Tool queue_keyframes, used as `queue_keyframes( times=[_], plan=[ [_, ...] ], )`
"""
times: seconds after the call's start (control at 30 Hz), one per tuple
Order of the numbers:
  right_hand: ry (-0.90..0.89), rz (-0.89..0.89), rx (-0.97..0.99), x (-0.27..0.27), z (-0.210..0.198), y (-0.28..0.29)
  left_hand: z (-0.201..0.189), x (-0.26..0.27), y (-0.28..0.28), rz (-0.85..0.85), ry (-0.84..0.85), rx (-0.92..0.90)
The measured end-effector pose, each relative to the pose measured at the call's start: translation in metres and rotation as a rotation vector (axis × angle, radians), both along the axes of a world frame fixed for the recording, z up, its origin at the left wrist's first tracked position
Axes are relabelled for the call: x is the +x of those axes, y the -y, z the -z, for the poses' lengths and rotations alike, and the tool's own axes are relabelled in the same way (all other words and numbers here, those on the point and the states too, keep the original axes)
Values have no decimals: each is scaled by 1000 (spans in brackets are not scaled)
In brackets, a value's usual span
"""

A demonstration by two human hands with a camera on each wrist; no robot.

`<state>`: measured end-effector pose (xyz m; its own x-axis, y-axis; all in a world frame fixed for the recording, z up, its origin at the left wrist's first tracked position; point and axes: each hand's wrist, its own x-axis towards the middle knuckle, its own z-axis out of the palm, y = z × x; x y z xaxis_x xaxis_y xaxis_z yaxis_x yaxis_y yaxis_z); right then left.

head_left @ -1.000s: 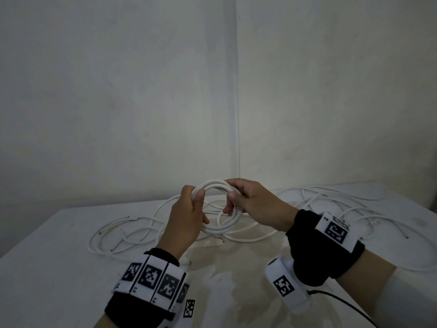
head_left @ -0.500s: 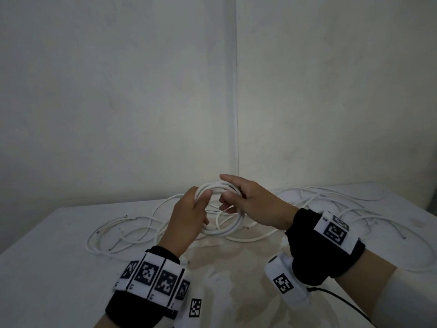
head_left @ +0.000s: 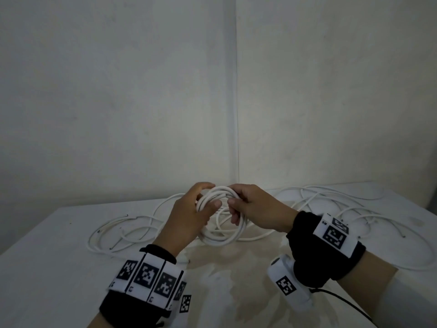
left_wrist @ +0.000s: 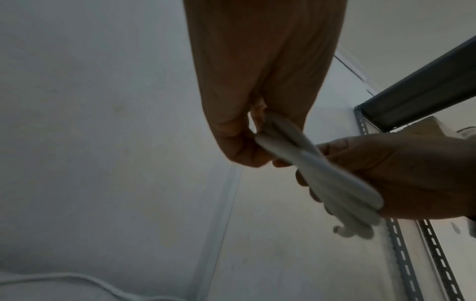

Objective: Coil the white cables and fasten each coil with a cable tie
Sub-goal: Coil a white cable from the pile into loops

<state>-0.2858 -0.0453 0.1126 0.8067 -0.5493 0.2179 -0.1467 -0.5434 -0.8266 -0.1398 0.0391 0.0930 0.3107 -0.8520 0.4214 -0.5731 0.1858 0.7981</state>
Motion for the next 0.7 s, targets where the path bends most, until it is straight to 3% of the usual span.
queue_keyframes(
  times=[0.2, 0.3, 0.4, 0.57, 0.7],
  plan=[
    [-138, 27, -151, 1, -3, 1, 6, -7, 2, 69, 71, 61],
    [-153, 22, -168, 1, -4, 2, 9, -11, 2, 80, 117, 18],
    [-115, 66, -188, -2, -4, 6, 11, -9, 4, 19, 56, -21],
    [64, 229, 35, -16, 4, 13, 13, -2, 6, -101, -68, -81],
    [36, 164, 132, -12, 15, 6, 12, -6, 9, -107, -142, -137]
  ],
)
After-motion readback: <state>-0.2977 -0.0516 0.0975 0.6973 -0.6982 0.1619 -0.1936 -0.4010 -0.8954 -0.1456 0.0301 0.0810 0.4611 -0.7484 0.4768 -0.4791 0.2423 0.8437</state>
